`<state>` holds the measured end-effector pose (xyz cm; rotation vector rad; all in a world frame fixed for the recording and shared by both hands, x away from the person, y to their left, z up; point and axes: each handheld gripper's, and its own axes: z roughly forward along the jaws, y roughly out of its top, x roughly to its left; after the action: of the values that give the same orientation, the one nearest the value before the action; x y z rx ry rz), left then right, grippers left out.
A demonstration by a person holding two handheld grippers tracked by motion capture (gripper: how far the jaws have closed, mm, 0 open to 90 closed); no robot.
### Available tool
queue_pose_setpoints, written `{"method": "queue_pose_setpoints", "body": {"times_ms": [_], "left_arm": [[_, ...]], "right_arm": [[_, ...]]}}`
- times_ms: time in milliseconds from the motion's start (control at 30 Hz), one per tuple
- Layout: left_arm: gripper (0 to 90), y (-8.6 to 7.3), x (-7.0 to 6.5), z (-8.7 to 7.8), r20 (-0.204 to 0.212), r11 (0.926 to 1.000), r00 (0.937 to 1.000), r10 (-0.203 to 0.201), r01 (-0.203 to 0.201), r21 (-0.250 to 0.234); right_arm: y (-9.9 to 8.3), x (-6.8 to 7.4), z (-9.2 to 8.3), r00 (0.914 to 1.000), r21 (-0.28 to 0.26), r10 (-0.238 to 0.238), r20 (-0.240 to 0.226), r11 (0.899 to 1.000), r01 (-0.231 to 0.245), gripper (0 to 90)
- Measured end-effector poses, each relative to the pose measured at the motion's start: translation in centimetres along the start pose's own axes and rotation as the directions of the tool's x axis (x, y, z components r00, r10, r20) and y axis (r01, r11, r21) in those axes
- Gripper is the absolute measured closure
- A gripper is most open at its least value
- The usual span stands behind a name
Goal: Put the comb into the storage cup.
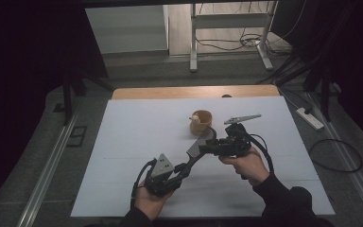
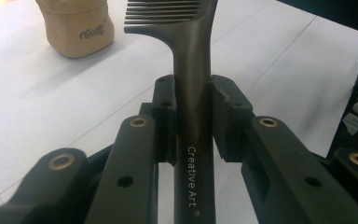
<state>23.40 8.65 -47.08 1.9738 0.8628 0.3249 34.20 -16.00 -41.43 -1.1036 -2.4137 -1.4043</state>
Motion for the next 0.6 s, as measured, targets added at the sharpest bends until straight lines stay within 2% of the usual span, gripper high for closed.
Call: {"method": "queue_pose_setpoints", "body": {"times_ms": [367,533,567,600], "left_arm": [[72.1,-0.1,-0.1,0.1,-0.015,0.9998,0.9997,0.018,-0.017,0.008],[72.0,-0.1,0.0,0.3,-0.014,0.9994,0.9996,0.025,-0.025,0.025],[71.9,-0.1,0.0,0.4,-0.014,0.9990,0.9995,0.030,-0.029,0.034],[71.7,-0.1,-0.1,0.5,-0.015,0.9988,0.9994,0.031,-0.030,0.039]], "right_arm": [[-0.1,-0.9,-0.2,0.9951,-0.016,0.085,-0.051,0.996,-0.085,69.3],[-0.2,-1.4,-0.2,0.9769,-0.006,0.174,-0.125,0.984,-0.176,77.6],[-0.2,-1.4,-0.2,0.9710,-0.007,0.189,-0.146,0.981,-0.192,79.4],[-0.3,-1.4,-0.2,0.9612,-0.004,0.212,-0.176,0.976,-0.216,82.4]]}}
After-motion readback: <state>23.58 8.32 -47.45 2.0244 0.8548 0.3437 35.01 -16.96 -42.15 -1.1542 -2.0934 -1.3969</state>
